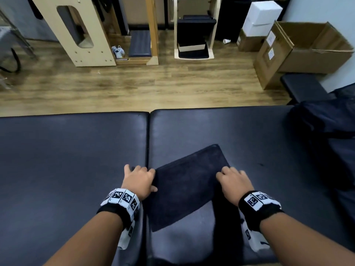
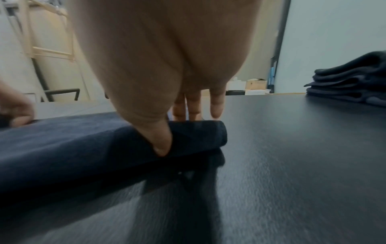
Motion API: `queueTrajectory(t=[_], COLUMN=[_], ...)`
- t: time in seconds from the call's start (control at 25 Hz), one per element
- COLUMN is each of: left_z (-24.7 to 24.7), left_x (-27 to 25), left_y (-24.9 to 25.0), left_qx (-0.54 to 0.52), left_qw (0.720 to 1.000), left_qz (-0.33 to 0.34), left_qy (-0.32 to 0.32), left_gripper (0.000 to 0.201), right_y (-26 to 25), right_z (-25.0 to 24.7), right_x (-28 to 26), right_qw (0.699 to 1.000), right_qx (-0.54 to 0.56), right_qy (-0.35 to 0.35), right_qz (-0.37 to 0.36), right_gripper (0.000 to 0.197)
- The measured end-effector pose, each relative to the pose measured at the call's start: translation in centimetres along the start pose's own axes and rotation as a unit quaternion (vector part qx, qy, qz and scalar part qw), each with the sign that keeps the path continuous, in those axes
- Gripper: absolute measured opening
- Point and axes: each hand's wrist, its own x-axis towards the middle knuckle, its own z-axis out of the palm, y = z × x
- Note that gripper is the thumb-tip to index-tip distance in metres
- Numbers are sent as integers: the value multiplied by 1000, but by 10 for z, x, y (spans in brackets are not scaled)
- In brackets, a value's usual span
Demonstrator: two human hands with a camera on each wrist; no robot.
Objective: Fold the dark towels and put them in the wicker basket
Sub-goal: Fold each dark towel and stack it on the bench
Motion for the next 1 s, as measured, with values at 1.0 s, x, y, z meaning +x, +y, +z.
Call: queueTrajectory(t=[1.0], left_z=[39], left_x=[-97], left_y=[99], left_qx=[112], left_qw=[967], left_qz=[228], left_qy=[37], left_gripper=[34], right_y=[-60], right_z=[57], right_x=[-123], right_qw=[994], right_qx=[49], right_qy=[-69], right_qz=[-75], right_gripper=[42])
